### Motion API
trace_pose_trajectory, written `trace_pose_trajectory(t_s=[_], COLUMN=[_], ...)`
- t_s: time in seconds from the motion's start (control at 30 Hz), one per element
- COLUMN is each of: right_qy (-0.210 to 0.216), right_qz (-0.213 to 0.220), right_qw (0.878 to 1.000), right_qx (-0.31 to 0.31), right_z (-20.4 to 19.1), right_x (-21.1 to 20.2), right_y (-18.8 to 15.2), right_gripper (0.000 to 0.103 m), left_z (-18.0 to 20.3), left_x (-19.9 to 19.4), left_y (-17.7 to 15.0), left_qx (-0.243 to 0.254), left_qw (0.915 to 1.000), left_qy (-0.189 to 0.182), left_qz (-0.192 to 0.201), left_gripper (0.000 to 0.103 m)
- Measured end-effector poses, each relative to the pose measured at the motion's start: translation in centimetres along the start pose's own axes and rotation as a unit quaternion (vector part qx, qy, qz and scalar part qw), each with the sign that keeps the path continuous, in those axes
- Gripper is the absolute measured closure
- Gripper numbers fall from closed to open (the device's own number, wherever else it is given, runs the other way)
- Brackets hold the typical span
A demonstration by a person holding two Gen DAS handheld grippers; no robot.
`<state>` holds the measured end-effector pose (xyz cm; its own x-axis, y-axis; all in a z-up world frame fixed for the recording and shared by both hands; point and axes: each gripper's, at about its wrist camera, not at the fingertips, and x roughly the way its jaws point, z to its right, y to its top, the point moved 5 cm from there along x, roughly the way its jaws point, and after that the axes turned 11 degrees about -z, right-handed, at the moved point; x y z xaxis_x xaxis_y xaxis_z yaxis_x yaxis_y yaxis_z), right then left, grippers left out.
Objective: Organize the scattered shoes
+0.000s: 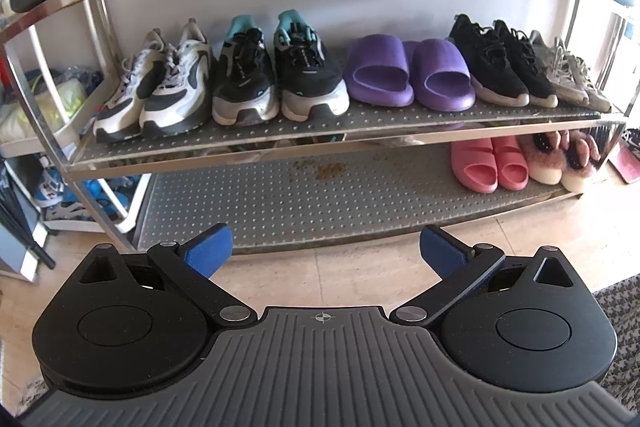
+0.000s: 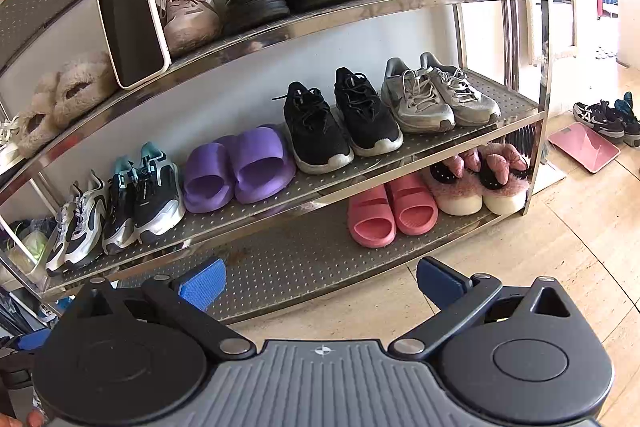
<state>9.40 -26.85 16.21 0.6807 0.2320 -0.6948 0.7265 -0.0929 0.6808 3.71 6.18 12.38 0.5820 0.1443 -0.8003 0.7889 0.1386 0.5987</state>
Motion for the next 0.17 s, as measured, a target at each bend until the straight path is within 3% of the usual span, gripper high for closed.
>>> trace_pose_trajectory(t_s=[0.17], right_qy=[0.000], right_qz=[0.000], right_qw=[1.000], right_qx=[0.002], right_z=[-0.15], right_x=[-0.20], right_y=[-0.16], right_gripper=[0.001], left_z=[-0.25], left_x=[-0.18], left_y=[0.00], left_qx=[-0.008], left_qw=[0.9999], left_qy=[-0.004], left_qz=[0.006], left_gripper=[0.001])
